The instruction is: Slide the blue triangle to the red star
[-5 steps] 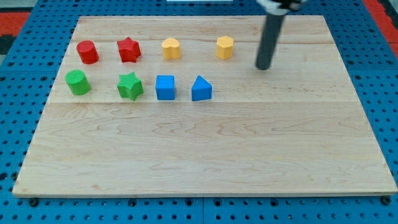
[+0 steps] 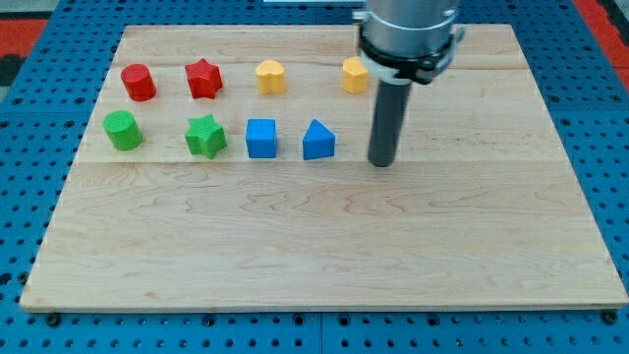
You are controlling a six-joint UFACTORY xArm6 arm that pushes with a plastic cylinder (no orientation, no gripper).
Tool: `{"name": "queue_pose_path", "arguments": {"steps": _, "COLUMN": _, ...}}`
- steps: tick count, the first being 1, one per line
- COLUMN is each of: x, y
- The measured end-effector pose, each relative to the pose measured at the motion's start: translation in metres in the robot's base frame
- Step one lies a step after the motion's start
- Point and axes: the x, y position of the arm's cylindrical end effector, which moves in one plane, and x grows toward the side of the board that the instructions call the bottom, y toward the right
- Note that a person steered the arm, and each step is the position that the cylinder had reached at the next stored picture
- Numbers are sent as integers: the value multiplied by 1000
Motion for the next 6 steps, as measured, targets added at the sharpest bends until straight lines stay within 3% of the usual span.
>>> {"name": "queue_pose_path", "arguments": {"steps": 1, "x": -2, "y": -48}}
{"name": "queue_pose_path", "arguments": {"steps": 2, "x": -32, "y": -65}}
{"name": "queue_pose_path", "arguments": {"steps": 3, "x": -66, "y": -80}}
{"name": "queue_pose_path", "arguments": {"steps": 5, "x": -102, "y": -53}}
{"name": "queue_pose_path", "arguments": {"steps": 6, "x": -103, "y": -94}}
